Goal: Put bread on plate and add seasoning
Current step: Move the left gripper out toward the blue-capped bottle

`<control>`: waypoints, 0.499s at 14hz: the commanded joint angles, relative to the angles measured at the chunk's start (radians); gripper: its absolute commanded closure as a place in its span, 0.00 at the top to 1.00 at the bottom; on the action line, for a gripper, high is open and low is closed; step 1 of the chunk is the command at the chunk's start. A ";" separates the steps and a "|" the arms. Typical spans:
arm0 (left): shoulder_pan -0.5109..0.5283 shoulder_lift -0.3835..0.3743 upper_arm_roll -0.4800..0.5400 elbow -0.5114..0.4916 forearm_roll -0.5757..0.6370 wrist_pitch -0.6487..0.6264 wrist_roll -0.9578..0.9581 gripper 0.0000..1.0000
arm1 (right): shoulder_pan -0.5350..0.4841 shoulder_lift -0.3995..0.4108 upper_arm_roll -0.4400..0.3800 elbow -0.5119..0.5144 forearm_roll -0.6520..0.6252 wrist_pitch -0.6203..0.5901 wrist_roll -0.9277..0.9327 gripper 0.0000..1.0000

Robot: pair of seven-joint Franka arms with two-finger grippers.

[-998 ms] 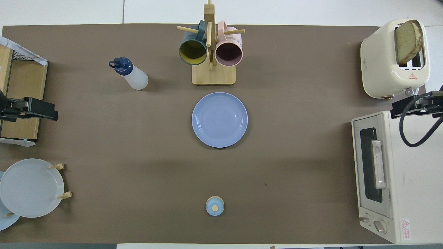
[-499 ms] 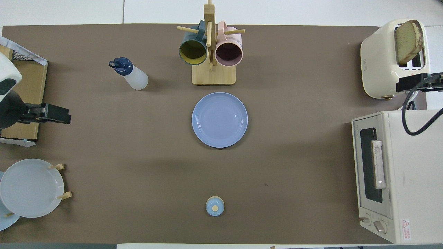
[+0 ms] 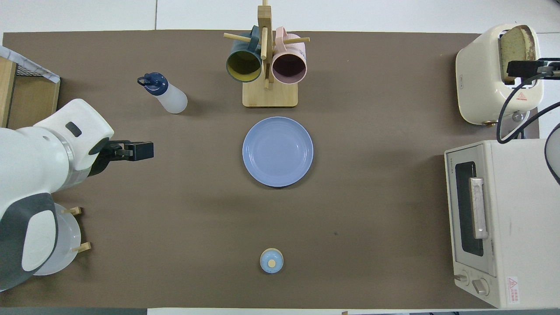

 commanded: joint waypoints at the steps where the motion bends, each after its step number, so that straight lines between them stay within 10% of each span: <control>1: -0.063 -0.085 0.012 -0.207 0.004 0.244 -0.076 1.00 | -0.036 0.065 0.007 0.007 0.026 0.109 -0.028 1.00; 7: -0.066 -0.035 0.010 -0.401 0.004 0.606 -0.082 1.00 | -0.062 0.171 0.007 0.076 0.025 0.200 -0.028 1.00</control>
